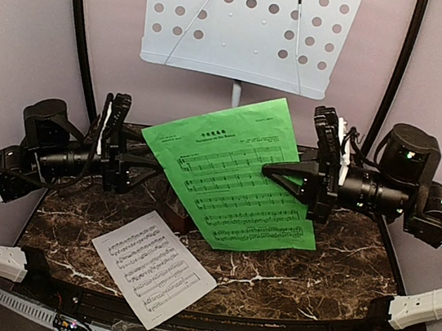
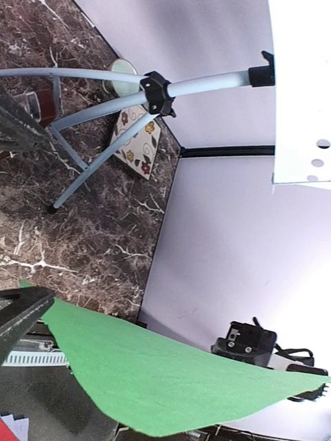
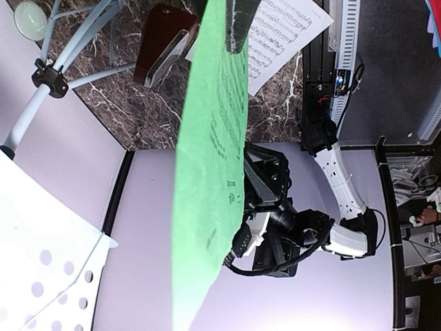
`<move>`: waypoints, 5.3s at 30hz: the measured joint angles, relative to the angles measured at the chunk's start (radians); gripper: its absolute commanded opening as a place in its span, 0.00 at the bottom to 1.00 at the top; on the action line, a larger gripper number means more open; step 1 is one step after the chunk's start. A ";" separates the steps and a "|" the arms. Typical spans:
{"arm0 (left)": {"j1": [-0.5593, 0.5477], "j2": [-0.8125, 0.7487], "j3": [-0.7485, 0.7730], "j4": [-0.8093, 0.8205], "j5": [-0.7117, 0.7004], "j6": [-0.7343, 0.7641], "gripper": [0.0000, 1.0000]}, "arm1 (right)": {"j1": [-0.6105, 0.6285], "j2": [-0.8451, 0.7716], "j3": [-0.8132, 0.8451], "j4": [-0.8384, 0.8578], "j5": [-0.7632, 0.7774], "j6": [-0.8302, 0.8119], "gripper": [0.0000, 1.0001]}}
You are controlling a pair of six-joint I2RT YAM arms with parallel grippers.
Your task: Set up the instrument practice props
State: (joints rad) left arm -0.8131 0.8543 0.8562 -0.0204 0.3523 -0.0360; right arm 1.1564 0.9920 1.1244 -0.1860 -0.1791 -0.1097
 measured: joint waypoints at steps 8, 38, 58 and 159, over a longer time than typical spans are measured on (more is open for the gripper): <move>0.006 0.101 0.143 0.064 -0.102 -0.027 0.64 | -0.041 0.006 0.049 0.139 0.153 0.019 0.00; 0.014 0.657 1.007 -0.135 -0.613 0.216 0.40 | -0.212 0.315 0.466 0.502 0.467 0.055 0.00; 0.019 0.589 0.855 0.074 -0.595 0.224 0.00 | -0.245 0.378 0.481 0.556 0.430 0.030 0.00; 0.024 0.528 0.698 0.243 -0.421 0.283 0.49 | -0.314 0.929 1.043 0.650 -0.116 0.126 0.00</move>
State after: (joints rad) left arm -0.7895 1.3827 1.5543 0.2222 -0.0689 0.2474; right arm 0.8421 1.9209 2.1674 0.4637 -0.2951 0.0158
